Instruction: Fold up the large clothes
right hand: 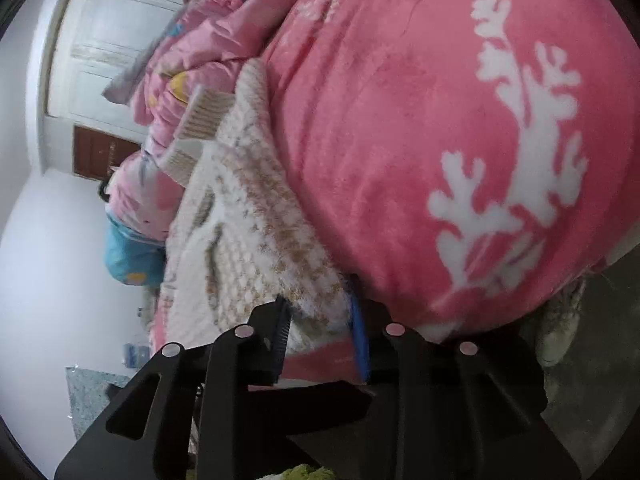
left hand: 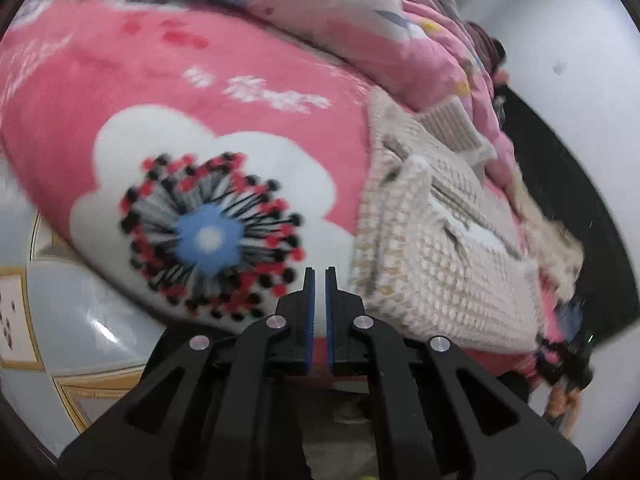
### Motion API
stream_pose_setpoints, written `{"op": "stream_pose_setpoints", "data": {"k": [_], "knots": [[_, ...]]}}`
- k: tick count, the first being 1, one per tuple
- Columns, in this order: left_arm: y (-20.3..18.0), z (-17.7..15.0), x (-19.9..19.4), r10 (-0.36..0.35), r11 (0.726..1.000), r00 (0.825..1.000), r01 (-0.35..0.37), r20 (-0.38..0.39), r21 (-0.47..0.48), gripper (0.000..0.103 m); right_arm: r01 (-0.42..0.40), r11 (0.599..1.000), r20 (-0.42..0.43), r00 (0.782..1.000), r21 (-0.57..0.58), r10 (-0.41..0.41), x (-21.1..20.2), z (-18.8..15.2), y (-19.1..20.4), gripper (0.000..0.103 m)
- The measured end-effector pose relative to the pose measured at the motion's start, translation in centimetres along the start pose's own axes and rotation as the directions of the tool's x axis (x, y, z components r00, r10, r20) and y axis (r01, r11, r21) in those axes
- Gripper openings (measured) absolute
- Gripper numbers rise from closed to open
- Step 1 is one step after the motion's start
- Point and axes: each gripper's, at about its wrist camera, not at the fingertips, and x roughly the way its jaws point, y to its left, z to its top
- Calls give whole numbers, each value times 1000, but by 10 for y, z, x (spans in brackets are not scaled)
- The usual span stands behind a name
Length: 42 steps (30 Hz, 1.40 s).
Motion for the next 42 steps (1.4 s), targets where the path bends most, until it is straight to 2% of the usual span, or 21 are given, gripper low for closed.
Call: {"op": "stream_pose_setpoints", "data": {"k": [2,4,6,9,12,13,14,15,16,20,22,24,25,27,28,29,31,32,36,39,42], "knots": [[-2,2,-8,-4,1000,999,3,40,21,11,108,990,82,992,-89,-101,-17,2,20,39],[-15,7,-13,-39,998,997,35,68,60,23,210,966,182,967,-154,-181,-32,8,41,49],[-38,14,-6,-55,990,996,45,73,132,30,224,955,207,961,-197,-183,-36,17,55,50],[-78,23,18,-61,972,997,50,42,229,39,263,915,191,959,-306,-212,-11,26,85,52],[-113,28,48,39,939,999,-46,28,342,39,335,845,181,942,-416,-284,20,29,111,52],[-125,29,59,73,915,997,-81,34,396,39,380,795,208,925,-473,-318,32,26,125,52],[-135,29,68,111,893,993,-119,43,434,39,404,767,226,915,-498,-335,39,24,132,52],[-147,29,76,138,871,989,-146,51,469,39,406,742,230,914,-533,-334,46,21,143,52],[-151,28,76,124,864,991,-130,45,486,39,363,749,202,932,-555,-302,49,18,149,52],[-172,18,81,-23,869,997,56,-74,492,44,174,781,35,981,-600,-191,66,-2,168,52],[-180,7,89,-92,866,983,158,-159,474,47,117,775,-34,984,-622,-176,82,-17,174,52],[-187,-6,102,-67,854,980,154,-189,497,47,152,748,-33,974,-646,-226,99,-28,175,52],[-190,-11,111,-19,848,984,111,-179,519,47,189,735,-27,962,-652,-271,110,-31,172,51],[-191,-18,125,32,847,986,62,-167,528,43,199,734,-24,960,-650,-281,117,-34,169,24],[-189,-20,130,38,852,987,49,-155,521,34,196,735,-22,961,-649,-275,115,-37,169,19],[-188,-21,133,60,853,989,18,-132,521,30,203,732,-10,961,-650,-275,113,-38,170,8],[-191,-22,132,63,850,992,5,-111,527,7,220,721,30,963,-657,-267,108,-41,176,6],[-192,-21,131,52,851,992,16,-114,525,5,228,719,51,964,-657,-260,106,-40,181,5],[-205,-9,112,29,842,999,-4,-38,540,3,243,716,147,970,-654,-195,81,-34,199,2],[-216,7,91,-18,838,999,-6,39,546,3,273,699,245,959,-661,-143,62,-26,218,2],[-223,11,98,11,819,998,-43,59,572,3,279,710,246,957,-647,-151,70,-15,221,2]]}}
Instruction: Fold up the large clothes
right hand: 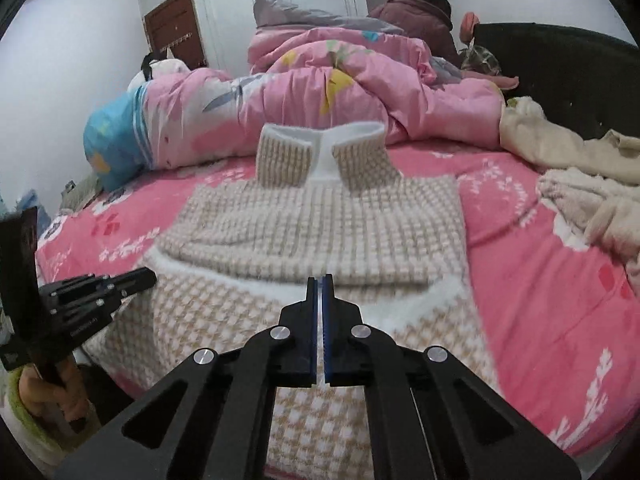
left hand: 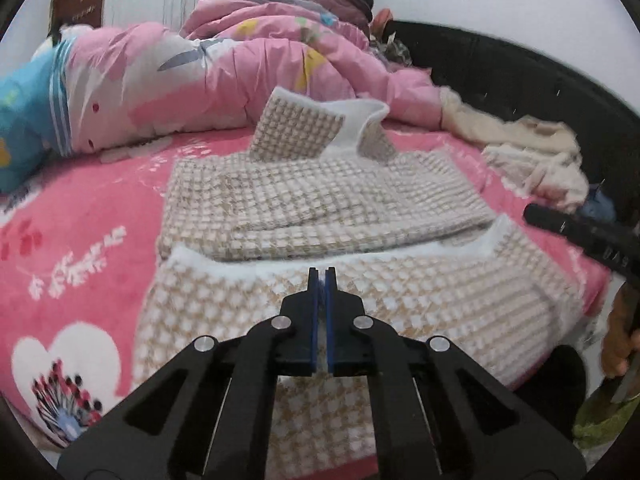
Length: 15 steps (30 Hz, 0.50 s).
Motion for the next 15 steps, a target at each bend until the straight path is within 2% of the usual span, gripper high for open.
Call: {"op": "stream_pose_setpoints", "data": {"k": [4,5,6,7,8,11,12,13,14,15], "knots": [[4,-13,23,-10,1000,998,9,-70,-18,3,-81,988,-139,985,130,99,26,-15,-25,5],[6,-17,27,-9,1000,996,7,-86,-21,3,-92,984,-174,977,154,119,32,-22,-29,15],[9,-22,32,-15,999,994,12,-109,-30,3,-99,979,-200,971,175,134,36,-28,-33,37],[10,-25,36,-21,999,992,16,-122,-39,3,-108,976,-213,966,188,148,39,-34,-35,46],[11,-30,40,-32,998,990,25,-140,-51,3,-114,976,-227,961,185,156,41,-39,-36,50],[11,-38,43,-34,998,989,26,-144,-56,3,-110,981,-274,950,162,152,54,-50,-32,50],[10,-38,42,-27,999,990,20,-140,-50,3,-102,984,-274,951,146,140,57,-52,-31,45],[9,-39,42,-21,999,990,15,-138,-45,3,-71,991,-270,958,117,101,59,-53,-28,39],[9,-40,41,-15,999,991,10,-135,-40,3,-43,995,-270,961,93,67,60,-53,-25,23],[8,-40,41,-9,999,992,5,-129,-35,3,-43,995,-264,962,94,67,60,-52,-26,9]]}}
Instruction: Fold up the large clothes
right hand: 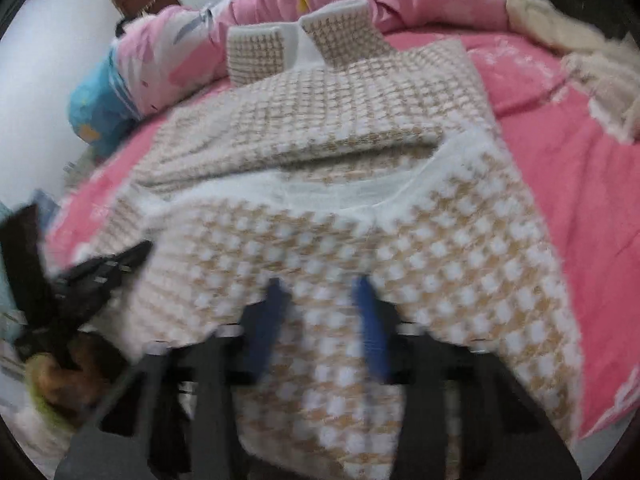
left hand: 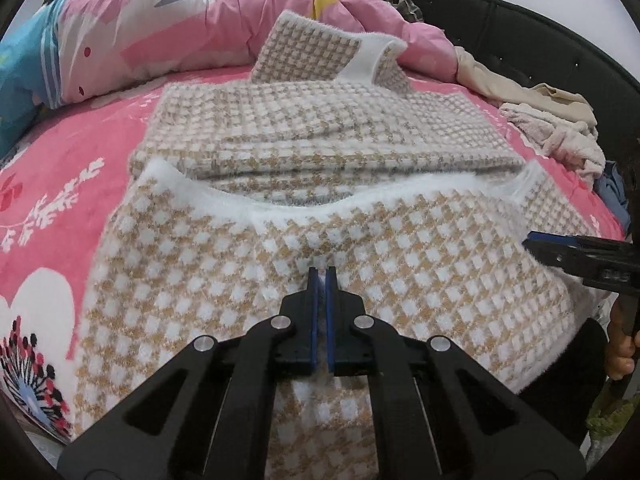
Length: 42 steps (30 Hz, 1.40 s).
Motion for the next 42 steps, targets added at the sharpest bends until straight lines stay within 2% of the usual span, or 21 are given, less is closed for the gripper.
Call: {"op": "stream_pose_setpoints", "data": {"k": [1,4,6,9,11,13,15,16,20,21,24,26,28,30,31,34,35,38,39,40,42], "knots": [[-1,0,-2,4,1000,1000,-4,11,5,3,-22,1000,11,1000,15,22,-3,0,0,8],[-4,8,-19,16,1000,998,-18,66,19,2,25,1000,113,993,0,-24,-31,5,7,7],[-9,21,-41,24,999,989,-30,146,41,2,14,1000,183,983,-1,-14,-51,13,12,7],[-17,36,-63,51,995,971,-71,233,77,2,69,997,278,959,-38,-56,-69,24,27,7],[-18,40,-57,71,992,971,-93,229,90,2,96,994,266,960,-47,-81,-58,25,29,7],[-14,36,-34,78,991,984,-93,160,92,2,143,988,228,966,-65,-125,-29,23,25,7],[-2,24,2,69,995,996,-72,59,64,2,159,983,120,982,-87,-149,12,18,13,9],[2,19,12,58,997,998,-59,24,51,2,162,983,96,983,-89,-153,23,14,8,10],[8,15,12,24,999,999,-25,38,21,2,163,983,133,980,-82,-151,-7,19,13,21],[10,15,12,17,1000,999,-17,33,15,2,140,987,158,979,-78,-126,-19,21,14,29],[17,15,9,-43,999,999,44,26,-19,3,33,993,209,978,-117,-7,-38,23,26,37],[25,14,0,-105,993,994,107,34,-51,11,51,985,170,985,-163,-23,-22,24,35,38],[35,12,-17,-160,983,984,166,74,-83,29,60,983,59,997,-174,-51,18,17,30,38],[48,10,-37,-159,979,979,173,130,-110,38,-12,995,61,998,-103,19,25,15,19,41],[54,12,-42,-121,983,983,139,140,-121,45,-57,996,59,996,-69,62,22,17,11,41],[70,22,-37,57,991,993,-43,108,-125,47,-96,995,62,993,-36,98,21,16,4,41],[75,25,-32,94,988,991,-82,92,-128,47,-91,995,66,993,-45,94,20,15,5,41],[84,33,-7,138,985,990,-136,11,-105,47,-88,995,65,994,-47,91,18,14,4,41],[83,33,-3,146,985,989,-145,-2,-96,44,-92,995,64,993,-46,95,18,14,3,41],[83,34,1,157,984,988,-157,-4,-84,29,-95,994,64,993,-44,98,15,12,3,41],[79,32,-4,162,985,987,-160,14,-71,12,-97,994,65,993,-45,99,20,15,1,41]]}}
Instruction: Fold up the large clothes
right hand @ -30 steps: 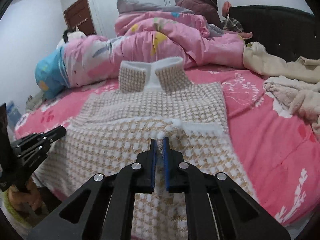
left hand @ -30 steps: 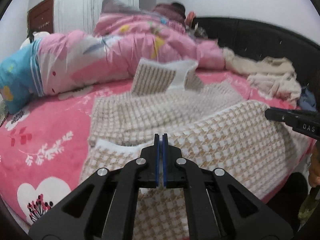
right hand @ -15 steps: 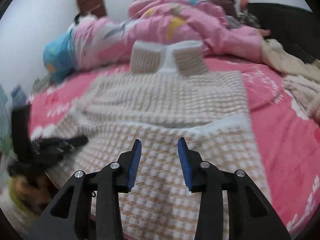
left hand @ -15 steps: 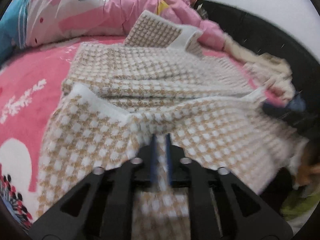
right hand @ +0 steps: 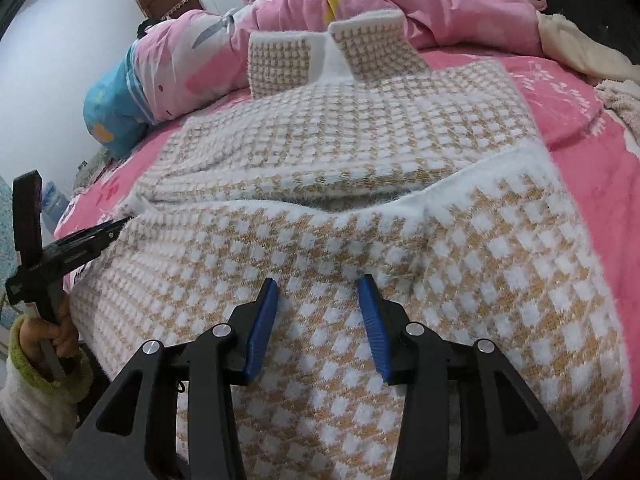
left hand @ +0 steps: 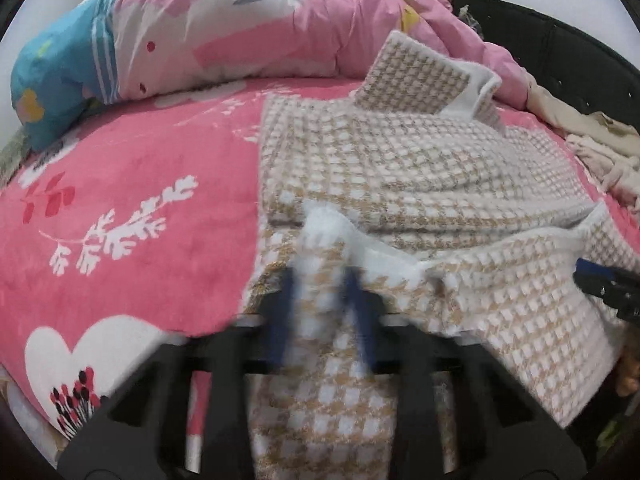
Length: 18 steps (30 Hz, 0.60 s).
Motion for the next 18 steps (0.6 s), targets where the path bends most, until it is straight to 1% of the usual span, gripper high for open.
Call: {"op": "stream_pose_setpoints", "data": {"k": [2,3,4,5,6,7,9,11,12,15,17,18], "knots": [[1,1,-13,-9,1000,999,11,47,-23,10,8,1000,-1,1000,-6,-8,0,0,2,41],[4,2,-28,-12,999,995,16,97,-37,9,13,1000,-2,1000,-11,-13,0,0,3,41],[7,2,-38,-13,999,992,19,128,-46,9,16,1000,-2,1000,-14,-16,1,1,5,41],[11,3,-46,-14,998,988,23,153,-57,9,19,1000,-1,1000,-17,-19,1,0,6,41],[14,4,-48,-13,998,987,24,159,-65,9,22,1000,1,1000,-21,-22,1,0,7,41],[15,5,-45,-11,998,988,22,152,-65,9,24,999,3,1000,-24,-23,1,0,7,41],[23,2,-22,3,997,996,4,92,-78,10,25,999,5,1000,-24,-25,1,0,8,41],[34,-5,7,-9,992,1000,10,6,-125,10,28,999,1,1000,-25,-28,0,0,9,41],[37,-9,16,-25,989,1000,23,-8,-147,12,34,999,-4,999,-28,-35,0,1,10,41],[33,-8,9,-5,992,1000,8,25,-126,13,81,996,-11,997,-45,-82,-12,6,19,41],[35,-7,8,-17,991,999,21,30,-130,13,87,994,20,996,-62,-86,-22,10,27,41],[38,-7,8,-30,990,999,34,29,-141,13,105,991,38,994,-80,-102,-26,12,31,41]]}}
